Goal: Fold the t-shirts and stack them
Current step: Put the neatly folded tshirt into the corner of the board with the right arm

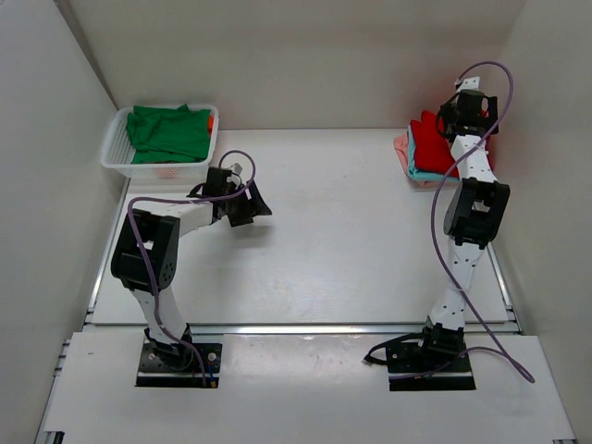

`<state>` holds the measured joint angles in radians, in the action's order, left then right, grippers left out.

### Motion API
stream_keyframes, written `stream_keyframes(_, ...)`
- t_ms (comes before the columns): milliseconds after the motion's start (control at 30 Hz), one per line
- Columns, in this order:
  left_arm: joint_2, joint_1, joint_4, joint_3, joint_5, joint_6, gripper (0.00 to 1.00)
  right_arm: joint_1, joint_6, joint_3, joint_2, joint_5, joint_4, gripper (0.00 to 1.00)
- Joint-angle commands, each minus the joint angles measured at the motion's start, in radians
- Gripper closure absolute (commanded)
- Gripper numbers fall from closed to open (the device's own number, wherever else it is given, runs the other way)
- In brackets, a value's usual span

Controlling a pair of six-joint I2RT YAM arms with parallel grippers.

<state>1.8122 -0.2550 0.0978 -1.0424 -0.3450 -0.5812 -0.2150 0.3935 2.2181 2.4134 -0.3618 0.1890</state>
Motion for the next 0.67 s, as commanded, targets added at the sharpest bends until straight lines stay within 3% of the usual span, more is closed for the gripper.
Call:
stream_keyframes(0, -0.056, -0.003, 0.046, -0.028, -0.011, 0.027, 0.17, 0.022, 0.016, -0.072, -0.178, -0.227, -0.123, 0.01)
stream_keyframes(33, -0.076, 0.008, 0.06, -0.027, -0.023, 0.04, 0.02, 0.028, -0.01, -0.112, -0.203, -0.248, -0.1, 0.01)
stream_keyframes(133, -0.126, 0.002, 0.117, -0.016, -0.06, 0.084, 0.02, 0.032, -0.167, -0.158, -0.333, -0.177, 0.074, 0.01)
stream_keyframes(200, -0.148, -0.013, 0.236, -0.031, -0.037, 0.132, 0.01, 0.06, -0.246, -0.257, -0.458, -0.112, 0.168, 0.01)
stream_keyframes(367, -0.24, -0.076, 0.42, -0.05, 0.045, 0.185, 0.01, 0.285, -0.349, -0.501, -0.66, -0.089, 0.43, 0.01)
stream_keyframes(633, -0.572, -0.133, 0.425, 0.133, 0.058, 0.215, 0.02, 0.601, -0.675, -1.167, -1.071, -0.014, 0.411, 0.01)
